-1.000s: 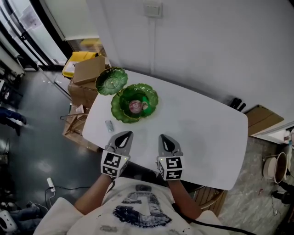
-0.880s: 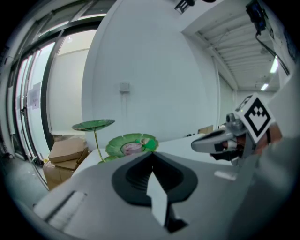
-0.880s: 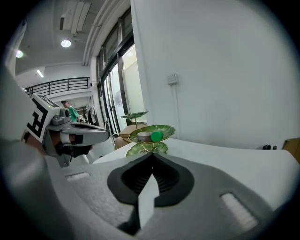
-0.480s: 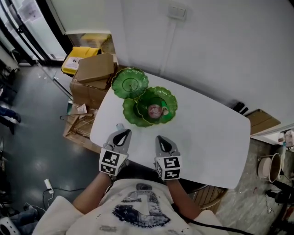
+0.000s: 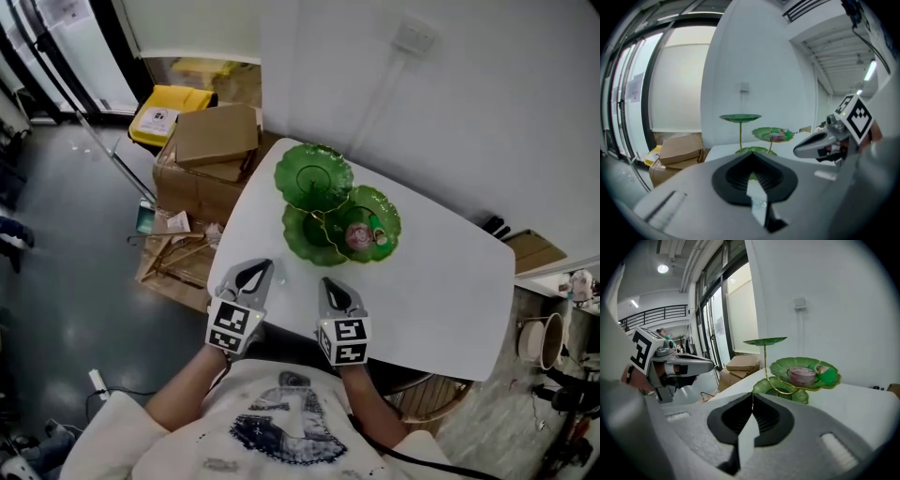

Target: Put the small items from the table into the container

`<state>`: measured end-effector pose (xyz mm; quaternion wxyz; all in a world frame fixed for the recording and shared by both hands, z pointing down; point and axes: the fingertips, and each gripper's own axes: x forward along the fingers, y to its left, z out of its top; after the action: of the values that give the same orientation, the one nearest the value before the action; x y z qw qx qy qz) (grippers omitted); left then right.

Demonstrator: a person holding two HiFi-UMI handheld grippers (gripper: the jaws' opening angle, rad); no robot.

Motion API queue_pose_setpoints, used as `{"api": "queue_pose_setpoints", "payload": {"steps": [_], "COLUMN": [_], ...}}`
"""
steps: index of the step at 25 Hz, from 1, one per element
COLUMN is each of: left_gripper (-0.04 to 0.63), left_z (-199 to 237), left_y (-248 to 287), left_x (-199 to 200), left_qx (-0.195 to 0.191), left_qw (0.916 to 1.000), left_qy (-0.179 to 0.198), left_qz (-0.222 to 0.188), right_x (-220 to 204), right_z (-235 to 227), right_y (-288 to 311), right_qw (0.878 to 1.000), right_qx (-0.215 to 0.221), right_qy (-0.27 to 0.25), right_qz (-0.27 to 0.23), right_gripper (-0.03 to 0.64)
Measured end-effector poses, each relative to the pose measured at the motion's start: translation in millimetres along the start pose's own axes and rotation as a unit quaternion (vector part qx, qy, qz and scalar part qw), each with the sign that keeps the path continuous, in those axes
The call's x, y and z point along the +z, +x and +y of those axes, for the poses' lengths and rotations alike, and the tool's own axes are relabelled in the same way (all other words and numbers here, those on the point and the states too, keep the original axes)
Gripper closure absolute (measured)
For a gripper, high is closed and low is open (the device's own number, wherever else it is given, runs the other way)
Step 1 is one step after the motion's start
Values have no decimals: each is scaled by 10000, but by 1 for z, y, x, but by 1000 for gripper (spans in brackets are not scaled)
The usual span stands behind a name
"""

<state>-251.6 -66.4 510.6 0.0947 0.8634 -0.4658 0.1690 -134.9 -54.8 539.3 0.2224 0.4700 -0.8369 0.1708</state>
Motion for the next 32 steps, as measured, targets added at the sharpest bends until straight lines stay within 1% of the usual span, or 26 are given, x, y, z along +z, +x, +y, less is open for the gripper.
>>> {"api": "queue_pose_setpoints", "payload": {"steps": [2, 3, 5, 10, 15, 17, 20, 23, 25, 29, 32], "left_gripper": [606, 606, 606, 606, 606, 606, 606, 606, 606, 606, 606], "left_z": [10, 15, 23, 33, 41, 42, 46, 49, 51, 54, 57], "left_y": [-4, -5, -7, -7, -5, -4, -1, 2, 3, 7, 9], "left_x": [-4, -5, -9, -22, -31, -34, -41, -49, -53, -62, -67], "left_qx": [-65, -92, -145, -316, -404, -431, -451, -477, -491, -536, -560], "left_qw": [10000, 9999, 9998, 9993, 9989, 9987, 9984, 9980, 9977, 9969, 9964], "left_qy": [24, 34, 57, 120, 78, 74, 56, 16, 8, 0, 11], "left_qz": [19, 36, 76, 174, 239, 269, 328, 417, 472, 568, 637], "right_x": [0, 0, 0, -7, -10, -12, -17, -23, -28, -37, -43], "right_z": [11, 17, 26, 41, 49, 51, 53, 56, 59, 63, 65], "right_y": [9, 14, 22, 39, 51, 55, 63, 71, 77, 89, 97], "right_qw": [10000, 10000, 9999, 9996, 9994, 9993, 9989, 9983, 9977, 9966, 9961], "right_qx": [12, 31, 64, 71, 42, 35, 43, 76, 132, 246, 272], "right_qy": [32, 48, 75, 161, 174, 188, 234, 285, 294, 377, 423], "right_qz": [45, 81, 139, 235, 292, 328, 392, 494, 588, 691, 729], "right_gripper": [610, 590, 580, 548, 540, 510, 492, 455, 414, 360, 350]}}
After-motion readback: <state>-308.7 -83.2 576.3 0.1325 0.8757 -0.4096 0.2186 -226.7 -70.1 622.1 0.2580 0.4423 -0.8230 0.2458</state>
